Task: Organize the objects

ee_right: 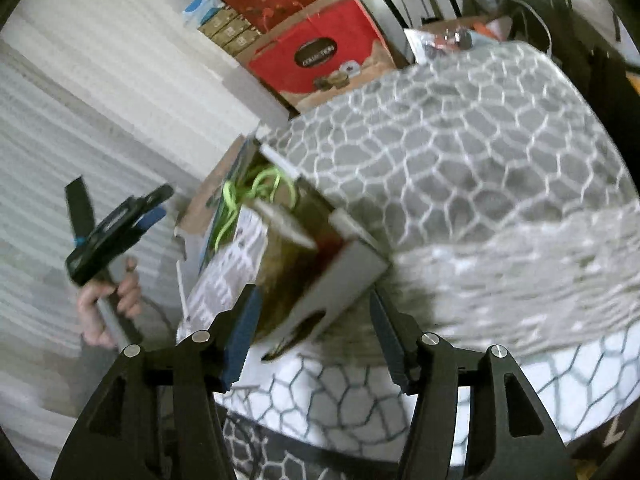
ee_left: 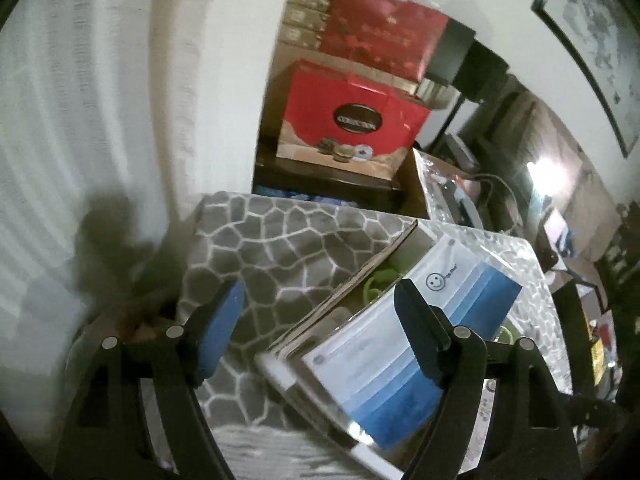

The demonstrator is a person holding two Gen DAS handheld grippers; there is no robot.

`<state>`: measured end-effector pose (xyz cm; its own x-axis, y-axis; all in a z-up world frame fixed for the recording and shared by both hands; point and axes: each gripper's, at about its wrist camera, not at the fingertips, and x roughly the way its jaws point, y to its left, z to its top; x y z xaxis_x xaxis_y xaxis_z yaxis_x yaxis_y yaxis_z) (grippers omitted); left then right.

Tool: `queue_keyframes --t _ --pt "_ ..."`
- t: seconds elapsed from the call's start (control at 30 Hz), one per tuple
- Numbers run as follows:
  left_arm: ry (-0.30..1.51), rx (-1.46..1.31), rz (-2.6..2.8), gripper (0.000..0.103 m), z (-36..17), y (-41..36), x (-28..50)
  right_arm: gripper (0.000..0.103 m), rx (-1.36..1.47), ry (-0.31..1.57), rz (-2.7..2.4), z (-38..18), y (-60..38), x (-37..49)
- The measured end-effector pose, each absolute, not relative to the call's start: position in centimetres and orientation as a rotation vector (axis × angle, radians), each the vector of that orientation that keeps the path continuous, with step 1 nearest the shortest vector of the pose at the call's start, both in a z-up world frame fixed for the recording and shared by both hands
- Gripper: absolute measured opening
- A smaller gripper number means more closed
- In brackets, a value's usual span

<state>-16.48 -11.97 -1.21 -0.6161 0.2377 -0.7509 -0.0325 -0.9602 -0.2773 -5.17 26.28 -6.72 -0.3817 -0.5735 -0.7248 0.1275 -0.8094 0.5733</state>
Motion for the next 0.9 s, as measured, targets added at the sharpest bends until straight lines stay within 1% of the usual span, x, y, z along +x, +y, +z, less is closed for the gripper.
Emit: queue_keyframes --t 0.17,0.33,0.53,0.67,0.83,0.9 --pt "-0.36 -1.325 2.603 0.075 -2.6 -11.1 -17.5 0.054 1.408 -0.693 -2.105 -8.0 25.3 -4.1" --pt "-0.369 -1.37 2.545 0.067 -3.6 -10.5 -17.5 0.053 1.387 -0.678 -2.088 -8.3 23.5 -4.0" --pt "-0.353 -1.365 2.574 0.061 -3.1 -10.4 -16.5 0.051 1.404 -0.695 -2.056 -9.0 22.0 -4.9" --pt "-0.38 -1.371 2.565 0.061 -2.6 -10.5 -15.8 0.051 1.415 -0.688 -2.07 -8.8 22.4 -5.7" --pt "-0.307 -1.392 2.568 0.061 -2.7 -9.5 -15.2 0.051 1.405 -0.674 -2.13 -8.5 23.5 -6.7" --pt "-0.33 -1.401 2.548 0.061 -2.6 -9.3 -14.9 0.051 1.403 -0.681 -2.155 -8.5 24.2 -7.5"
